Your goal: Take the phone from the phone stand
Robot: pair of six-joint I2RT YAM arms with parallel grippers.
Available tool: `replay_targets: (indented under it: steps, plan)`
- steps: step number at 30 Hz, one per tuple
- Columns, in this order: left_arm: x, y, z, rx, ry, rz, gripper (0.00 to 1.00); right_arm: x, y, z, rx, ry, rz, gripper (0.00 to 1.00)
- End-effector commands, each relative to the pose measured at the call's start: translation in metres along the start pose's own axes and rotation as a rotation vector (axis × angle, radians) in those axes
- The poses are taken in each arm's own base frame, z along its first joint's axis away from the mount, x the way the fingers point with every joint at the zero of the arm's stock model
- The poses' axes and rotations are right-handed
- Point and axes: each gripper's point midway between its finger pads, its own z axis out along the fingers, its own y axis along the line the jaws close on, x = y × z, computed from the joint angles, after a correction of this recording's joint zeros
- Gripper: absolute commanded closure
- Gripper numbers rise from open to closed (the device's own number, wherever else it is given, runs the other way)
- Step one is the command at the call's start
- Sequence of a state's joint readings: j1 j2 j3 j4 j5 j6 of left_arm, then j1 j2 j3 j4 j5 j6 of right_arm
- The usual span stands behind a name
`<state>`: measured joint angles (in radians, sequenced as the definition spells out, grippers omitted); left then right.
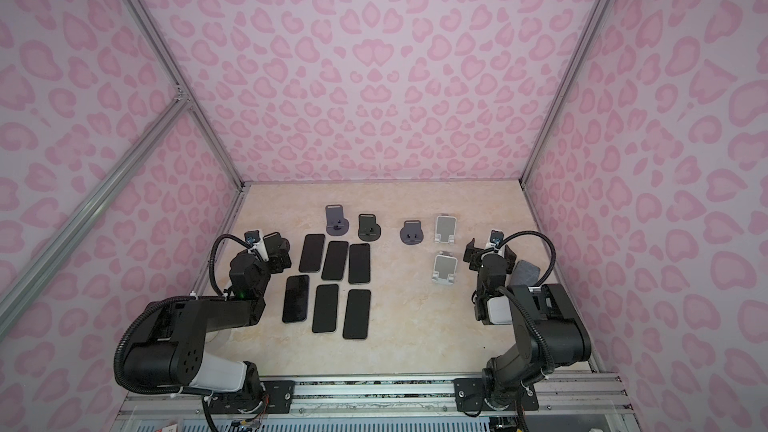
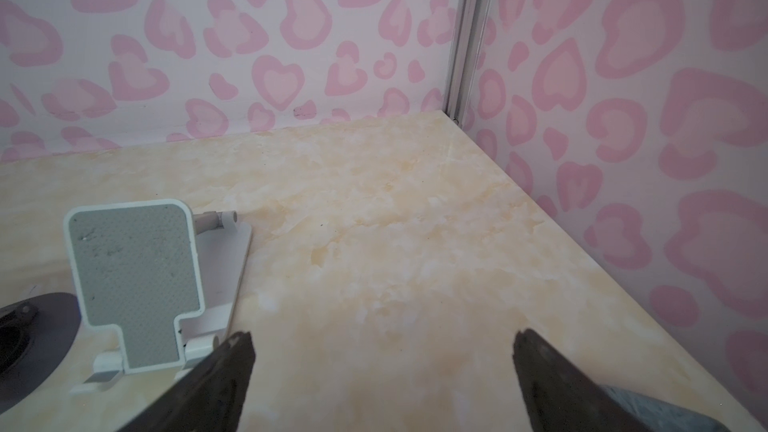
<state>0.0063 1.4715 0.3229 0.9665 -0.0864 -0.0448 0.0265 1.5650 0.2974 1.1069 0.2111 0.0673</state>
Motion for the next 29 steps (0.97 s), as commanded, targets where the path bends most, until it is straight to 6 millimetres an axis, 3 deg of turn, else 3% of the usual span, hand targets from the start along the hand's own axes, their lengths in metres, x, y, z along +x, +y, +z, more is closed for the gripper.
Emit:
replay_targets:
  steps: [1,29]
  plan:
    - [-0.006,0.0002,0.0013,0.001,-0.02,-0.003,0.03,0.0021,-0.0045,0.0002,0.027,0.007,-0.016,0.0]
    - [-0.0055,0.0002,0.0018,0.001,-0.016,-0.003,0.02,0.0012,-0.0005,-0.0007,0.043,0.004,-0.047,0.0]
